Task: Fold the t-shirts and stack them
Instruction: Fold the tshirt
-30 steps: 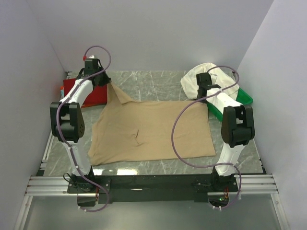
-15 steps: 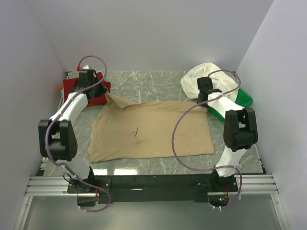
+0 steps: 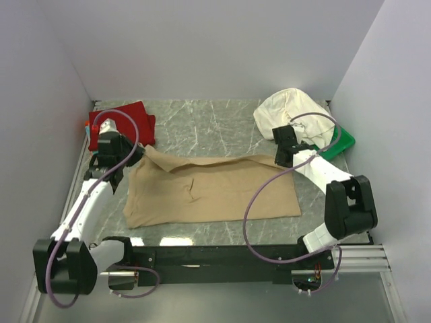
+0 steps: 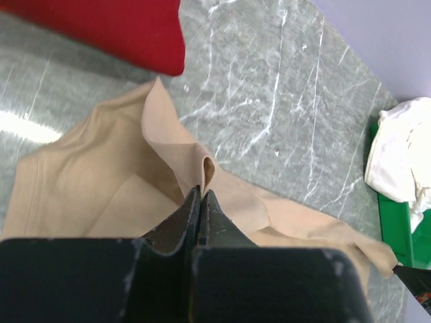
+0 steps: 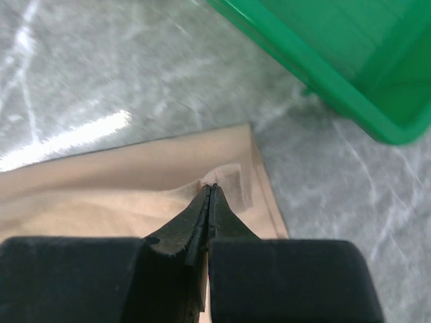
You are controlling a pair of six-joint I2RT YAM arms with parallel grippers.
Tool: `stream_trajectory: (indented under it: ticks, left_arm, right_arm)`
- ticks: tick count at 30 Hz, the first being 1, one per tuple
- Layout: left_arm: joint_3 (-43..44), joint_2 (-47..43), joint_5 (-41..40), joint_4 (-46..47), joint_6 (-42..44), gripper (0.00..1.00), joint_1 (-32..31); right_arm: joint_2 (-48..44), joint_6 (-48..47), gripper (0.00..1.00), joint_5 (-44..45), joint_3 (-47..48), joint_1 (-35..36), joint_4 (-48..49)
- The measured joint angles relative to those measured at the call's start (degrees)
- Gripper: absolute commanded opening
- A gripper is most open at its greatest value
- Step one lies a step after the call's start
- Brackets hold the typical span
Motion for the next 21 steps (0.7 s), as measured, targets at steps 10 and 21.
stream_trajectory:
  ticks: [10, 21]
  left_arm:
    - [-10.45, -12.04, -0.33, -0.17, -3.80, 0.00, 0.00]
    - [-14.32, -19.96, 0.22, -0.79, -7.08, 0.00, 0.00]
  right_arm:
    - [-7.41, 3.10, 0.00, 3.63, -6.80, 0.07, -0.46]
    - [-8.59, 5.77, 0.00, 6.64, -9.49, 0.59, -0.74]
